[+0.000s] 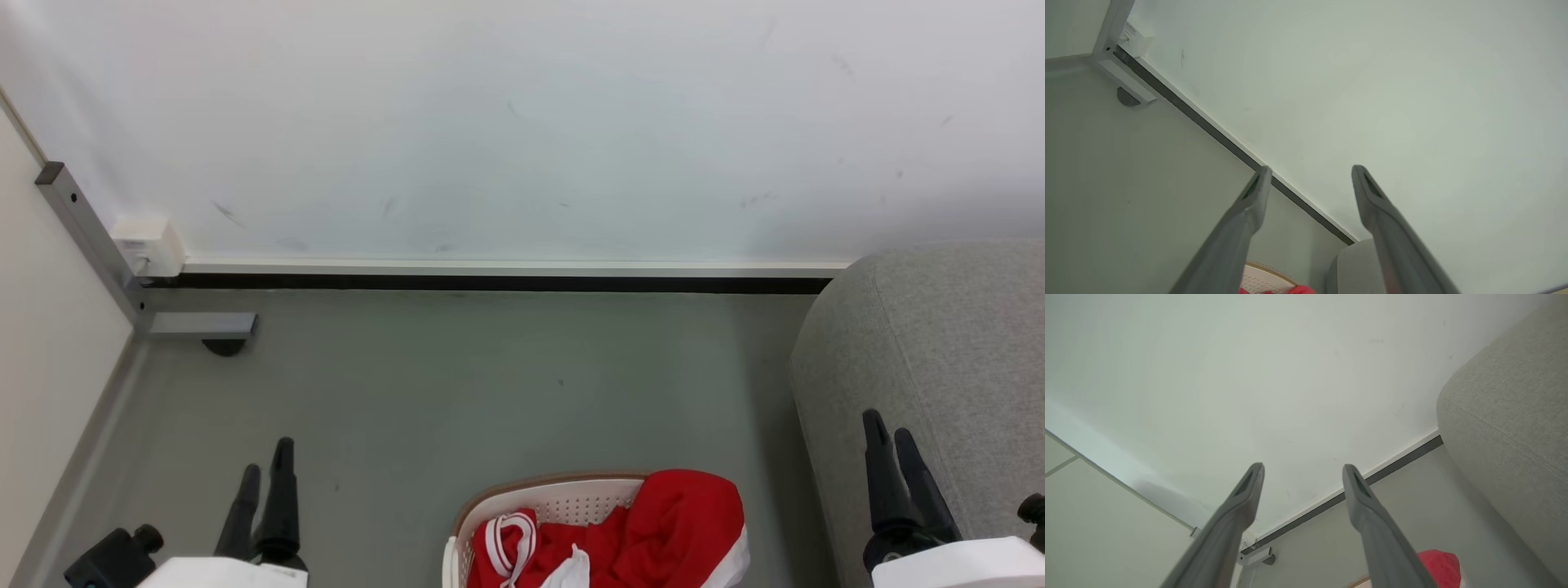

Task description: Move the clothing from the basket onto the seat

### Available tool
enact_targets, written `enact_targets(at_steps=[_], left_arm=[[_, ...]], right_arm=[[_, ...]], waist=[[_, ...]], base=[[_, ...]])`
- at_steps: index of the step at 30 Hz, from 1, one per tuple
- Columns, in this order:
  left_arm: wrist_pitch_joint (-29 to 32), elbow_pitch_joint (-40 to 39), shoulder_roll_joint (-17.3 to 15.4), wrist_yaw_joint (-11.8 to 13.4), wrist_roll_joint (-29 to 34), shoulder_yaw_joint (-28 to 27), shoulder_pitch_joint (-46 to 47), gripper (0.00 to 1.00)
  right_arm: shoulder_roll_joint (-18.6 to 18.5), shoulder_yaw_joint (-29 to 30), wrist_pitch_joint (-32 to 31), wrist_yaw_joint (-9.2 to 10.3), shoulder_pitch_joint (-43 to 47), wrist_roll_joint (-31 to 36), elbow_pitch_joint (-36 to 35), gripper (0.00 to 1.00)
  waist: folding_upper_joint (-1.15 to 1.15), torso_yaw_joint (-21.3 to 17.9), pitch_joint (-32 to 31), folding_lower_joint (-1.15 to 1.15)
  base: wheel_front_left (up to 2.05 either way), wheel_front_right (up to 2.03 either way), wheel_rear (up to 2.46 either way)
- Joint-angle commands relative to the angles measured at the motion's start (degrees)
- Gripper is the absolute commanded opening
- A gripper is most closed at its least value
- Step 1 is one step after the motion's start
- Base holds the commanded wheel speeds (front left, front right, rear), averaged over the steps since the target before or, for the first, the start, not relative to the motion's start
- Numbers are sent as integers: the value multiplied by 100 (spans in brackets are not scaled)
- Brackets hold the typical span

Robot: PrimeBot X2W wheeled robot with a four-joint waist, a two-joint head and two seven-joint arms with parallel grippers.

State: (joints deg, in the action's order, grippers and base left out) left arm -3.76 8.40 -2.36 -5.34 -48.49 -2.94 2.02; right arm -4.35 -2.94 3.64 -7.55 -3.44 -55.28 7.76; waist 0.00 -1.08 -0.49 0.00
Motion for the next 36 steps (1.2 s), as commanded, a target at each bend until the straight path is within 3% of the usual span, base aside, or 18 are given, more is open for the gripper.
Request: enact_targets(at_steps=[1,13,36], left_arm=[[-59,-73,-65,59,312,26,9,100],[-286,-119,-172,429,1310,238,-63,100],[-636,-112,-298,701,2656,482,-120,100]], right_arm=[[-90,-34,75,4,-29,286,-64,100],[-113,-247,287,5,1,1319,161,100],[-261,-682,640,7,-22,2475,276,100]], waist=[[0,-4,-7,0],[0,-37,-58,0],[0,-57,-77,0]], base=[[0,0,0],[0,0,0],[0,0,0]])
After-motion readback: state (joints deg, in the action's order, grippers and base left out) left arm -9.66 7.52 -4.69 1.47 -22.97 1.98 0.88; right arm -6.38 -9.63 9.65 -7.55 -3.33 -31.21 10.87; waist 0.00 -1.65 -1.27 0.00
